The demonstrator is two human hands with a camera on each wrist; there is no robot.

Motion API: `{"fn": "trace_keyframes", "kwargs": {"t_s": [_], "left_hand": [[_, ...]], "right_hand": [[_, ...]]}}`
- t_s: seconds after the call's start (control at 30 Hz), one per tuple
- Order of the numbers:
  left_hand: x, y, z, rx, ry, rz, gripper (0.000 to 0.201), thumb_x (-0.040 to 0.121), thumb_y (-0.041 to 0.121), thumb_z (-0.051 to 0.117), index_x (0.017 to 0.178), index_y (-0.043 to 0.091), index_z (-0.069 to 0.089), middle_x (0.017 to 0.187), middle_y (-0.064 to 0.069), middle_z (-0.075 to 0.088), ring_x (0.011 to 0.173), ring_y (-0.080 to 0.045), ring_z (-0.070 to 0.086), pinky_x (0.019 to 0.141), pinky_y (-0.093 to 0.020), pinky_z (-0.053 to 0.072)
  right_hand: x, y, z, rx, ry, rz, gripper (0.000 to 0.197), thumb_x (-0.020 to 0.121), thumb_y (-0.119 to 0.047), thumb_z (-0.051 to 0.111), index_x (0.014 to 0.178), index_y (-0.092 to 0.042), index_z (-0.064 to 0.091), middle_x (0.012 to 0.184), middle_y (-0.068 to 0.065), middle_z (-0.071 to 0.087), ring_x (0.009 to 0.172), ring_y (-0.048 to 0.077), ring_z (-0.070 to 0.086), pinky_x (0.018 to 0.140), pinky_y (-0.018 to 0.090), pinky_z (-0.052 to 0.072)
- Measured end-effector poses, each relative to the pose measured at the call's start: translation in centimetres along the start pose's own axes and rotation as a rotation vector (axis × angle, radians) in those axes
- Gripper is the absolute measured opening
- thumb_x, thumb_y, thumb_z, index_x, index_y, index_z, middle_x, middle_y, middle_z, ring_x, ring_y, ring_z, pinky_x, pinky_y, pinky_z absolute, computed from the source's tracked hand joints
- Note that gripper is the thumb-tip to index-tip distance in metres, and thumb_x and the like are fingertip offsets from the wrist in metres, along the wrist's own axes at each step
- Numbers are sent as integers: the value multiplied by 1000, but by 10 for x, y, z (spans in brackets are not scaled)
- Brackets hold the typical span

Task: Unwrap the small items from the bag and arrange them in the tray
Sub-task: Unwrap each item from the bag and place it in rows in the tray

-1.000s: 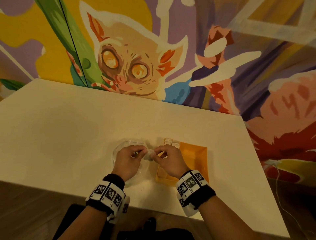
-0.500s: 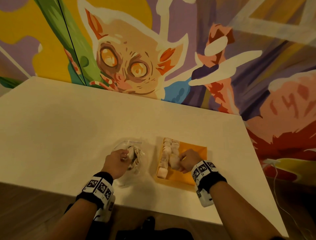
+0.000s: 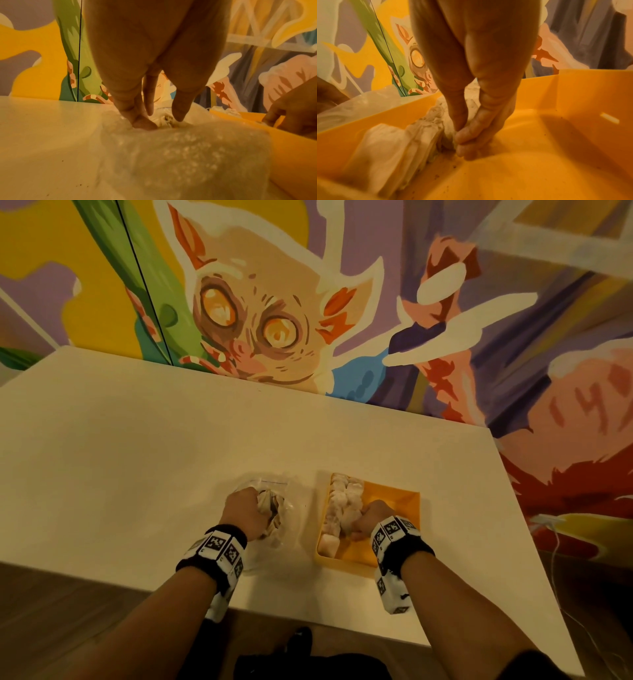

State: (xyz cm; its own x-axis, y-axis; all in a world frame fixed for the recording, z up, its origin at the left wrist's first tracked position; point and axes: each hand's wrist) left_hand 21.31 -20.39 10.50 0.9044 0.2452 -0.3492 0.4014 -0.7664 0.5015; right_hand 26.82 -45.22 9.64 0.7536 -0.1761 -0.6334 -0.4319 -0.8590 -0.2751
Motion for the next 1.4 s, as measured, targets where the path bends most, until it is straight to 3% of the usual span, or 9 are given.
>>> {"fn": "trace_keyframes", "kwargs": {"t_s": [0.13, 0.4, 0.63, 0.77, 1.03, 1.13, 1.2, 1.3, 1.4], "left_hand": [[14, -2, 1, 77, -55, -37, 32, 90, 33, 56, 100, 3, 62, 106, -16, 65, 96, -32, 61, 78, -36, 52], [31, 1, 7, 188, -90, -45, 38, 86, 43, 58, 108, 12, 63, 110, -13, 64, 95, -32, 63, 83, -39, 55], [30, 1, 11, 271, -110, -35, 34, 92, 39, 49, 113, 16, 61, 109, -10, 66, 96, -29, 63, 79, -35, 52], [29, 0, 14, 238, -58, -48, 32, 92, 41, 51, 112, 18, 62, 112, -9, 65, 98, -30, 63, 82, -37, 53], [25, 1, 3, -15, -37, -101, 27, 90, 31, 59, 105, 11, 69, 112, -14, 65, 98, -34, 64, 84, -36, 55], [23, -2, -5, -42, -66, -66, 24, 90, 27, 58, 78, 10, 69, 89, -12, 70, 79, -29, 63, 77, -35, 56], [20, -6, -14, -76, -82, -61, 26, 92, 28, 59, 84, 8, 72, 90, -10, 70, 86, -28, 63, 80, -32, 54], [15, -13, -24, -352, -58, -74, 21, 93, 23, 62, 83, 8, 73, 87, -9, 68, 87, -30, 65, 78, -34, 55], [-3, -12, -33, -821, -99, -128, 17, 95, 11, 60, 82, 2, 65, 86, -16, 65, 78, -31, 64, 76, -41, 57]], "right_hand": [[2, -3, 4, 9, -2, -8, 24, 67, -19, 80, 82, -9, 63, 92, 8, 72, 72, 20, 65, 58, 26, 53], [6, -7, 7, 28, 5, -5, 35, 71, -29, 80, 93, -7, 64, 98, 10, 70, 92, 27, 69, 77, 32, 58], [18, -6, 11, 43, 14, -4, 46, 70, -29, 82, 105, -6, 62, 103, 11, 70, 94, 27, 68, 79, 36, 59], [16, -6, 9, 101, -34, -2, 46, 63, -24, 85, 97, -4, 60, 94, 12, 73, 82, 26, 71, 76, 38, 60], [9, 4, 9, 191, -23, -23, 33, 64, -19, 81, 89, -6, 62, 87, 10, 74, 76, 24, 73, 74, 43, 61], [9, 10, 11, 231, -6, -15, 59, 65, -24, 82, 115, -6, 55, 104, 10, 68, 82, 25, 70, 72, 38, 61], [8, 12, 10, 236, 58, -13, 74, 71, -30, 79, 131, -8, 42, 118, 13, 62, 96, 29, 67, 75, 36, 59], [-5, 9, 5, 154, 169, -74, 70, 84, -38, 69, 138, -9, 35, 133, 17, 49, 111, 34, 57, 75, 32, 49], [-27, -4, 3, 231, 307, -253, 42, 91, -29, 62, 126, -12, 47, 124, 10, 51, 104, 27, 59, 70, 26, 41]]}}
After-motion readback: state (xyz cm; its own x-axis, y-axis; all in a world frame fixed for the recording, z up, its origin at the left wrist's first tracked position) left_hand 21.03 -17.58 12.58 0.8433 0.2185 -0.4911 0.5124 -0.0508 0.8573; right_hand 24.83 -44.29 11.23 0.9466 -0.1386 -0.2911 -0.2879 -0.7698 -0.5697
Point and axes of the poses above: each hand's wrist, its own x-axis towards the middle knuckle, its own z-axis out of the palm, y = z × x
